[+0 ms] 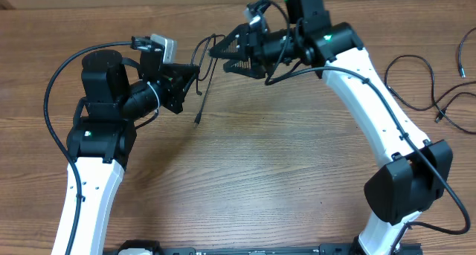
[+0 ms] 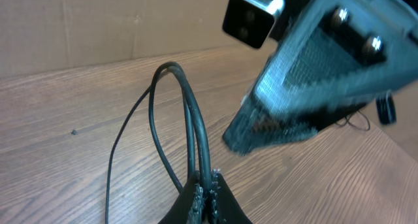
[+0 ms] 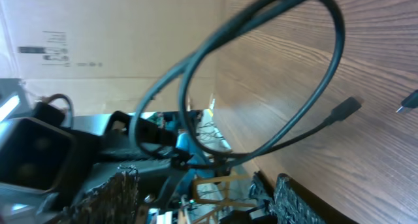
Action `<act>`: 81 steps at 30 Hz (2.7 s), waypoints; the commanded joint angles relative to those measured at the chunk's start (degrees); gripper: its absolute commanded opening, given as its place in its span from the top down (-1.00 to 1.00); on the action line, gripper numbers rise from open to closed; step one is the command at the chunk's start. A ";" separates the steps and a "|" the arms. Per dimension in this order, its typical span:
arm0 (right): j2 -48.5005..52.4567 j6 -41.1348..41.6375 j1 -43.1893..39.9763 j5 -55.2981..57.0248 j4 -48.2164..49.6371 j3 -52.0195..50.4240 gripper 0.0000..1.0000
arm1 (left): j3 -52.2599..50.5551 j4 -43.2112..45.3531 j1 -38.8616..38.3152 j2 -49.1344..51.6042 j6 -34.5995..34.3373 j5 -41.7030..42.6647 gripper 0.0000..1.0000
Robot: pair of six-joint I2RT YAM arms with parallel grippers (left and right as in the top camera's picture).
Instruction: Untangle cables
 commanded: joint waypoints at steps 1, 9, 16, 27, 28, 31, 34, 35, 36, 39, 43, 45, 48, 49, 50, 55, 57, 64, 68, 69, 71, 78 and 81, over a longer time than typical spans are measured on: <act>-1.40 0.22 1.42 6.54 0.44 0.87 -0.32 | 0.70 0.66 0.24 -0.66 -4.70 1.55 0.91; -1.40 0.22 2.34 8.48 2.21 0.87 -0.25 | 0.70 1.05 0.11 -0.66 -4.66 6.60 0.91; -1.40 0.22 2.36 9.31 2.21 0.87 0.23 | 0.70 1.09 -1.99 -0.66 -4.63 6.99 0.92; -1.40 0.22 2.43 9.60 2.16 0.87 0.92 | 0.70 1.09 -3.15 -0.66 -4.63 6.84 0.92; -1.40 0.20 2.43 9.86 2.14 0.87 0.92 | 0.70 1.11 -3.15 -0.66 -4.63 6.84 0.92; -1.40 0.22 2.40 10.10 2.12 0.87 0.92 | 0.70 1.03 -3.15 -0.66 -4.63 5.73 0.91; -1.40 0.24 2.40 9.62 1.92 0.87 0.92 | 0.70 0.98 -3.13 -0.66 -4.63 4.52 0.91; -1.40 0.22 2.40 9.11 1.90 0.87 0.92 | 0.70 0.74 -3.13 -0.66 -4.61 3.48 0.91; -1.40 0.22 2.40 8.31 1.88 0.87 0.92 | 0.70 0.28 -3.13 -0.66 -4.61 1.92 0.92; -1.40 0.20 2.10 5.55 1.90 0.87 0.92 | 0.70 -2.40 -3.13 -0.66 -4.61 -5.79 0.92; -1.40 0.22 0.98 0.79 1.92 0.87 0.92 | 0.70 -7.74 -3.13 -0.66 -4.63 -17.90 0.91; -1.40 0.22 0.31 -1.75 1.97 0.87 0.92 | 0.70 -9.66 -3.13 -0.66 -4.63 -21.27 0.91; -1.40 0.22 -0.87 -4.59 2.21 0.87 0.92 | 0.70 -11.74 -3.10 -0.66 -4.61 -23.71 0.91; -1.40 0.22 -1.40 -5.29 2.43 0.87 0.92 | 0.70 -12.41 -3.10 -0.63 -4.61 -24.41 0.92; -1.40 0.22 -1.92 -5.90 2.78 0.87 0.92 | 0.70 -13.16 -3.10 -0.66 -4.44 -25.05 0.92; -1.40 0.46 -5.51 -9.51 4.79 0.87 0.92 | 0.68 -17.11 -3.10 -0.61 -3.96 -29.79 0.92; -1.40 0.46 -7.28 -10.05 4.72 0.87 0.92 | 0.68 -18.49 -3.10 -0.55 -3.96 -32.30 0.92; -1.40 0.15 -13.27 -11.87 4.50 0.87 0.92 | 0.68 -21.33 -3.08 -0.52 -4.00 -38.10 0.92; -1.40 -1.14 -14.62 -11.85 2.91 0.87 0.15 | 0.68 -21.09 -3.10 -0.52 -4.00 -36.46 0.92; -1.40 -2.32 -14.64 -11.82 2.51 0.87 -0.23 | 0.68 -20.94 -3.10 -0.52 -4.00 -35.58 0.91; -1.40 -4.59 -14.64 -11.82 1.70 0.87 -0.67 | 0.68 -20.39 -3.10 -0.52 -3.96 -33.40 0.92; -1.40 -9.38 -14.47 -11.76 -1.90 0.87 -1.00 | 0.68 -16.24 -3.10 -0.55 -2.62 -24.70 0.92; -1.40 -11.45 -14.47 -11.08 -4.59 0.87 -1.00 | 0.68 -13.64 -3.10 -0.55 -2.27 -20.04 0.92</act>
